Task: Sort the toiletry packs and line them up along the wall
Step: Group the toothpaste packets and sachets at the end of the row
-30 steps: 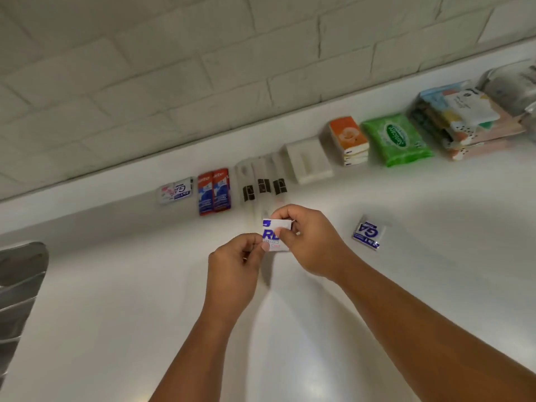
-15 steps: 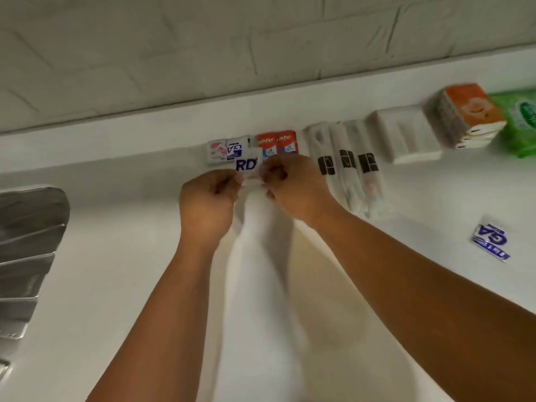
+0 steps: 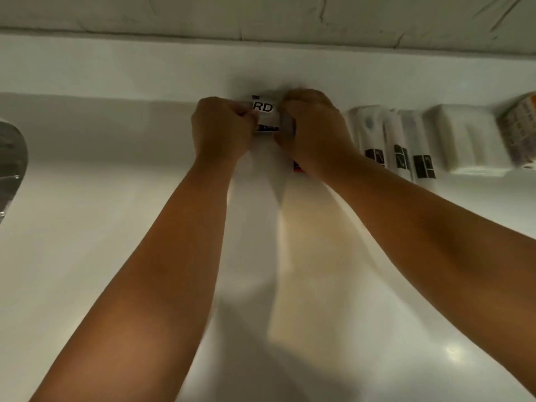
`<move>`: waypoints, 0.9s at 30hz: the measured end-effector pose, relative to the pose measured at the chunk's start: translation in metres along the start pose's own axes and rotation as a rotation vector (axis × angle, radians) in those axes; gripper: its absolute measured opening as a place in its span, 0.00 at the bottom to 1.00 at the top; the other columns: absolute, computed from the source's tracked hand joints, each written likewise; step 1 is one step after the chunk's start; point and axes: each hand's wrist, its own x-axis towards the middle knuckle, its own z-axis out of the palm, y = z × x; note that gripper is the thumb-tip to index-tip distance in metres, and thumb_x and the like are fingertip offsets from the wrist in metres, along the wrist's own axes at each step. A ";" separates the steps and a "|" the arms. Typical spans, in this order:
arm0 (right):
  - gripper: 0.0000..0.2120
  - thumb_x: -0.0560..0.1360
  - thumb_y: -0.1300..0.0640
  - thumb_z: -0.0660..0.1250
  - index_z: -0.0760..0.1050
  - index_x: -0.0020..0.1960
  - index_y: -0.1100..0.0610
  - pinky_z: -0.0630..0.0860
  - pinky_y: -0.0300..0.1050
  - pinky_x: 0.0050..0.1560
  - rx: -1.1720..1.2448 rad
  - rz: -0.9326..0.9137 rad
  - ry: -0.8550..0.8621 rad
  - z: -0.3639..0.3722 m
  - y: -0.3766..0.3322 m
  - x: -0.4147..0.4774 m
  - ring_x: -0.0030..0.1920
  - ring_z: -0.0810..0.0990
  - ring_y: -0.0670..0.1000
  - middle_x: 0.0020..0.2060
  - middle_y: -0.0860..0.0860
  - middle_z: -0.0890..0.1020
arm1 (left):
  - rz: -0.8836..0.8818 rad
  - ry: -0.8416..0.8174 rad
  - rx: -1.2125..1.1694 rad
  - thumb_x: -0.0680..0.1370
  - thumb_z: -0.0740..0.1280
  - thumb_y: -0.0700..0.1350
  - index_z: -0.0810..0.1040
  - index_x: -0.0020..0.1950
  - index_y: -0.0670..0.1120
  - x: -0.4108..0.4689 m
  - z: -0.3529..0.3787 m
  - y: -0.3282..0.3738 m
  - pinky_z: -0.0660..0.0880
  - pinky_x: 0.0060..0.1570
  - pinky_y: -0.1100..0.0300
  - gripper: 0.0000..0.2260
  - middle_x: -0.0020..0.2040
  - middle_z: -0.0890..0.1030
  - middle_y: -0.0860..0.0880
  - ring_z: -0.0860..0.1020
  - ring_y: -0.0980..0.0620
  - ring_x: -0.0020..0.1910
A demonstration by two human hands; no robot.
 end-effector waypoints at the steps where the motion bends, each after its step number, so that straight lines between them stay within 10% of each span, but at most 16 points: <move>1: 0.14 0.73 0.54 0.68 0.81 0.56 0.58 0.72 0.49 0.61 -0.018 -0.016 -0.011 0.002 0.000 0.001 0.64 0.74 0.57 0.60 0.54 0.79 | 0.005 0.016 0.025 0.70 0.73 0.51 0.87 0.52 0.50 0.001 0.001 -0.001 0.81 0.49 0.54 0.12 0.46 0.87 0.47 0.85 0.48 0.48; 10: 0.16 0.76 0.54 0.61 0.82 0.58 0.57 0.73 0.50 0.62 -0.086 -0.062 -0.083 0.009 -0.003 0.008 0.64 0.74 0.57 0.61 0.53 0.81 | 0.025 0.125 0.214 0.73 0.71 0.51 0.87 0.47 0.46 0.001 0.005 -0.007 0.66 0.36 0.61 0.11 0.42 0.85 0.42 0.83 0.45 0.45; 19: 0.13 0.77 0.57 0.65 0.80 0.60 0.55 0.69 0.41 0.62 0.145 0.023 0.085 -0.025 -0.001 -0.030 0.62 0.76 0.53 0.61 0.51 0.81 | 0.038 0.137 0.242 0.78 0.66 0.53 0.86 0.42 0.44 -0.029 -0.009 0.006 0.75 0.43 0.56 0.16 0.38 0.84 0.44 0.81 0.45 0.41; 27: 0.11 0.75 0.61 0.69 0.82 0.57 0.56 0.67 0.29 0.62 0.325 0.182 0.206 -0.082 0.035 -0.155 0.60 0.79 0.49 0.58 0.51 0.83 | 0.163 0.050 0.115 0.79 0.67 0.47 0.85 0.51 0.47 -0.126 0.019 0.057 0.66 0.39 0.81 0.07 0.42 0.81 0.57 0.77 0.62 0.40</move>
